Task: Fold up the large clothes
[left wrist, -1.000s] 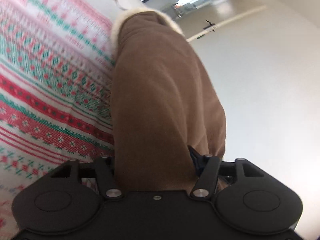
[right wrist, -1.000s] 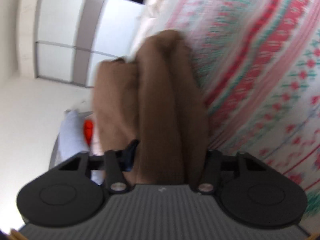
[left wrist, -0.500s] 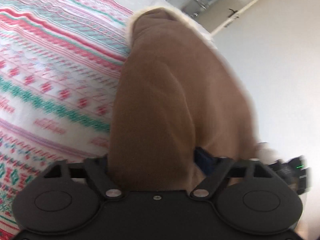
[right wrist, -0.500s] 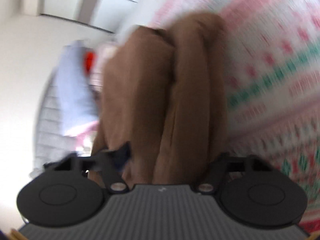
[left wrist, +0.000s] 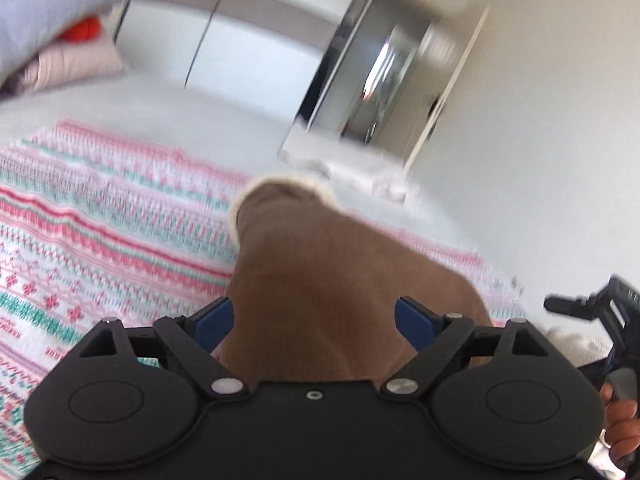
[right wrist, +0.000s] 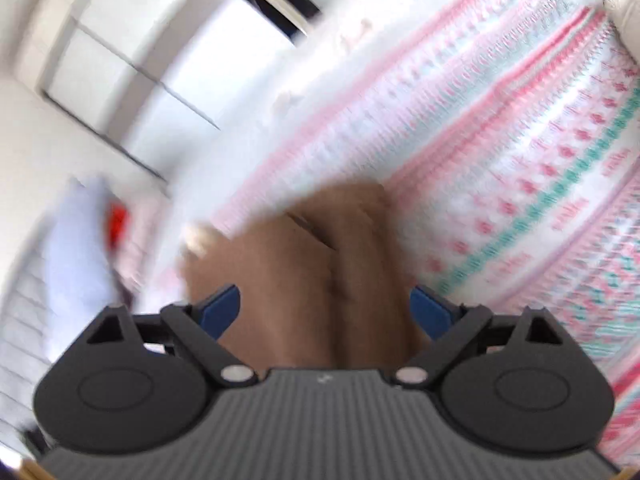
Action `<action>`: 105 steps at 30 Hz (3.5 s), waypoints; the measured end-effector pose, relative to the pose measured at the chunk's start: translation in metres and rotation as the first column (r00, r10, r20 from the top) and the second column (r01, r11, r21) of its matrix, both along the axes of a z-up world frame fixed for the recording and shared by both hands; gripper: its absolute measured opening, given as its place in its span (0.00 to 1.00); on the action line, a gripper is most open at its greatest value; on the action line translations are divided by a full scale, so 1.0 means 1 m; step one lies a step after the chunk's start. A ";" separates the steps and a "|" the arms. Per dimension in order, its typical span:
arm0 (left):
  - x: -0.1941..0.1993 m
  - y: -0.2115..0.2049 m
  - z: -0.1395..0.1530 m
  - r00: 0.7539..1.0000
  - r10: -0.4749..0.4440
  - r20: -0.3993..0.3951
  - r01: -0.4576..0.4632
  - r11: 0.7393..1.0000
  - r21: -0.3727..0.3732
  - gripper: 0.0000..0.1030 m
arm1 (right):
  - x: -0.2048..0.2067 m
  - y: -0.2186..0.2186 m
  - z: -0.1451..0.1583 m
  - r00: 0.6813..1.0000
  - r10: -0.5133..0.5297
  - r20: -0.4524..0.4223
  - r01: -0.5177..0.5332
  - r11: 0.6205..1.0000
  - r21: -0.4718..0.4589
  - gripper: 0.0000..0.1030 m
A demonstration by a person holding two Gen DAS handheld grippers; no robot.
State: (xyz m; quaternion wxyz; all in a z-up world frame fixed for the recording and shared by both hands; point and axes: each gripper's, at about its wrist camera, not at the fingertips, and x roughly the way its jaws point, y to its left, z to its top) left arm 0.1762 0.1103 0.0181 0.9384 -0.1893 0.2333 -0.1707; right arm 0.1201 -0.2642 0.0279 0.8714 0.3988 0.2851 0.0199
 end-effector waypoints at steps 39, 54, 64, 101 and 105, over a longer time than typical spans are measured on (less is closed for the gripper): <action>-0.023 -0.065 -0.009 0.910 -0.411 0.057 0.397 0.902 0.168 0.51 | 0.001 0.066 -0.067 0.992 0.124 0.023 -0.089 0.819 -0.567 0.10; -0.106 -0.057 -0.001 0.863 -0.494 0.103 0.459 0.853 0.249 0.49 | -0.090 0.059 -0.031 0.969 0.214 0.120 -0.100 0.791 -0.603 0.33; -0.120 -0.057 -0.024 0.819 -0.564 -0.100 0.570 0.783 0.249 0.49 | -0.082 0.063 -0.061 0.963 0.225 -0.148 -0.269 0.795 -0.544 0.38; -0.171 -0.066 -0.010 0.958 0.194 -0.211 -0.064 0.861 0.504 1.00 | -0.146 0.125 -0.045 0.986 -0.017 -0.163 -0.114 0.647 -0.754 1.00; -0.170 -0.066 -0.009 0.959 0.197 -0.202 -0.071 0.861 0.503 1.00 | -0.144 0.130 -0.046 0.986 -0.004 -0.165 -0.124 0.644 -0.755 1.00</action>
